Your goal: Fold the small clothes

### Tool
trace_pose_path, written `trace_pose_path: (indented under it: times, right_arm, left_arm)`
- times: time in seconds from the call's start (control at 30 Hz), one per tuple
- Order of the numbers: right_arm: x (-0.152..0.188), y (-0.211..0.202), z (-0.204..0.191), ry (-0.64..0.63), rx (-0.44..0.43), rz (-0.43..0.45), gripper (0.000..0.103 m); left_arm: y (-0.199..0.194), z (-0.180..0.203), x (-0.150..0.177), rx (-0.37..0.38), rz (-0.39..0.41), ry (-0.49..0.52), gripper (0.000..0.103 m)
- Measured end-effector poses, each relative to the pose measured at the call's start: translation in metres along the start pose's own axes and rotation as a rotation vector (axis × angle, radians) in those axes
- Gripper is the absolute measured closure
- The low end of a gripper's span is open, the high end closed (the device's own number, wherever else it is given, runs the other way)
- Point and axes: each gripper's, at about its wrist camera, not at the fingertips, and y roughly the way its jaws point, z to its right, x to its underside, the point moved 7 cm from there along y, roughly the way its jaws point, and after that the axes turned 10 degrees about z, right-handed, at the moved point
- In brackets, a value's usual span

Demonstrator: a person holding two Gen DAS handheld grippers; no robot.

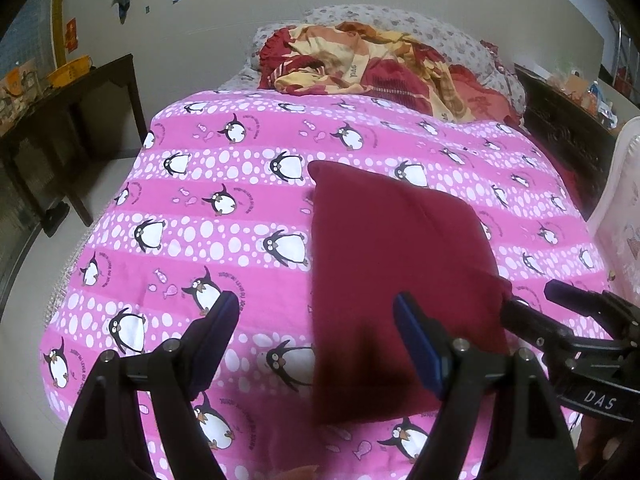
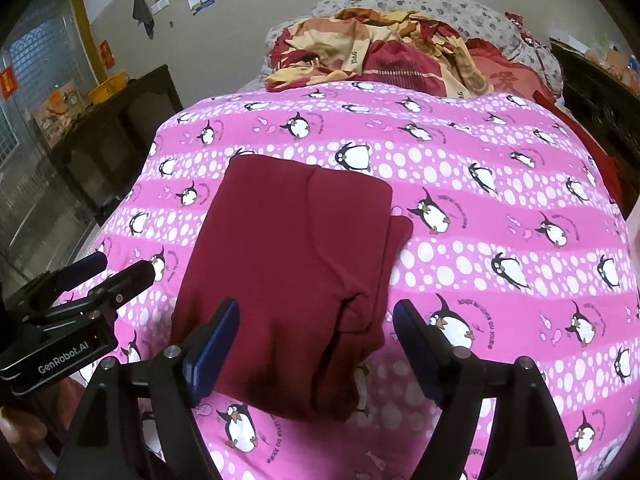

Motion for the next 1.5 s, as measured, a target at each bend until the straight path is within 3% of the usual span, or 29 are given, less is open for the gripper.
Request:
trace_pose_path:
  times: [1.5]
  right_arm:
    - [0.011,0.037,-0.007,-0.002,-0.002,-0.104,0.018]
  left_arm:
    - [0.032,-0.003,0.011,0.006,-0.066,-0.006,0.025]
